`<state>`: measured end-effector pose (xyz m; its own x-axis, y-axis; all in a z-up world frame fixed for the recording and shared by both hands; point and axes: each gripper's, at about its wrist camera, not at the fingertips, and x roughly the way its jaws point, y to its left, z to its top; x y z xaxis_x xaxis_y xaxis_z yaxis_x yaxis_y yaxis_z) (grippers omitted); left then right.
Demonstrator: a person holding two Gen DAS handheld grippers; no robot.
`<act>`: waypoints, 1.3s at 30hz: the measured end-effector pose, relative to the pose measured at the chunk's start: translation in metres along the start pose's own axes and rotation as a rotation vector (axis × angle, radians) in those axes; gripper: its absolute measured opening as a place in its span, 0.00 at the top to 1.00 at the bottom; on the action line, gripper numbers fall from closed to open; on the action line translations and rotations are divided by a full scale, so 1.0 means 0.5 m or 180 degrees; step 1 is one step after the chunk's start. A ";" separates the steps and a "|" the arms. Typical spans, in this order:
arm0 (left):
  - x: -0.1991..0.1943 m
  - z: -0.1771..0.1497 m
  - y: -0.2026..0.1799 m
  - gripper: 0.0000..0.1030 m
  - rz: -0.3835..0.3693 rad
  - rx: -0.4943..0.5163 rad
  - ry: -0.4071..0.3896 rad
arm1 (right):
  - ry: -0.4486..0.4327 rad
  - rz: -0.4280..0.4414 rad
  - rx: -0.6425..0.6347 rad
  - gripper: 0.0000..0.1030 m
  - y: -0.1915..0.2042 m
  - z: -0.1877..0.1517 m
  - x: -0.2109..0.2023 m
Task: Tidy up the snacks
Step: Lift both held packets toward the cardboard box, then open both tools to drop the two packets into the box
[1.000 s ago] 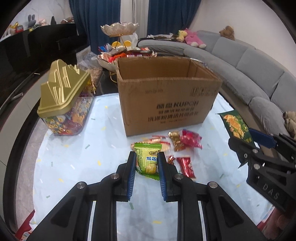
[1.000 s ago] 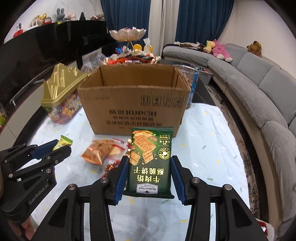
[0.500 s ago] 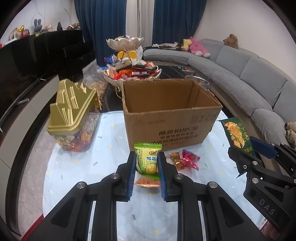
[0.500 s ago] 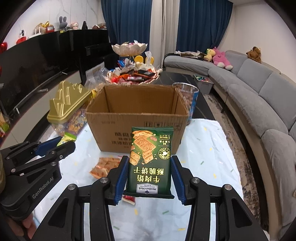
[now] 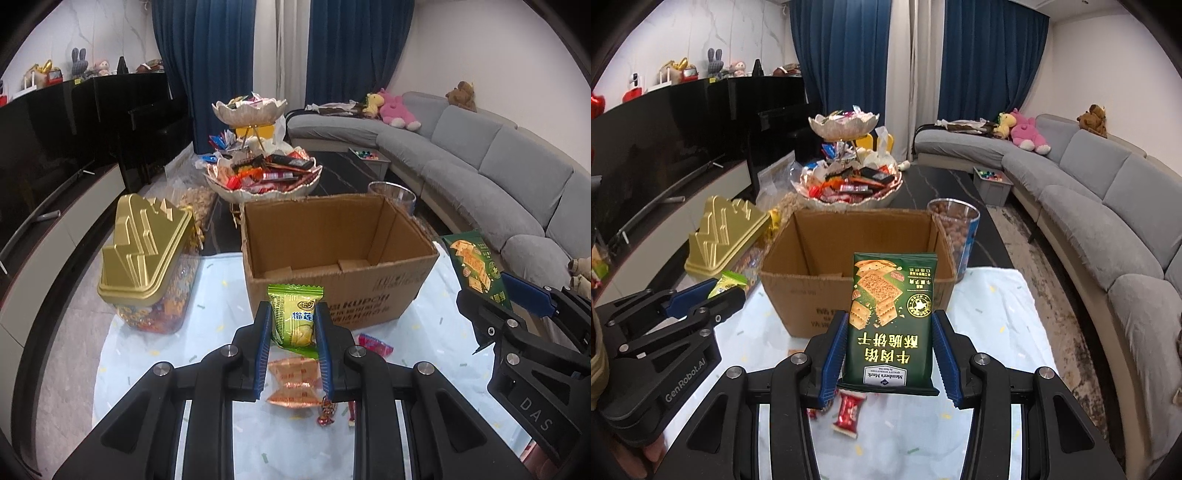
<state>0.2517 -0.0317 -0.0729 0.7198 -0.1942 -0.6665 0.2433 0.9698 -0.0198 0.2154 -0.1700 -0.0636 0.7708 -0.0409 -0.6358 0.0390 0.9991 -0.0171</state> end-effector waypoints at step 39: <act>0.135 0.164 0.007 0.77 0.0225 -0.0224 -0.0076 | -0.0144 -0.0072 0.0037 0.55 -0.030 0.166 0.127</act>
<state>0.3546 -0.0535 -0.0566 0.7491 -0.1276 -0.6500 0.1458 0.9890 -0.0262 0.3163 -0.1887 -0.0396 0.7976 -0.0643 -0.5997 0.0640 0.9977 -0.0219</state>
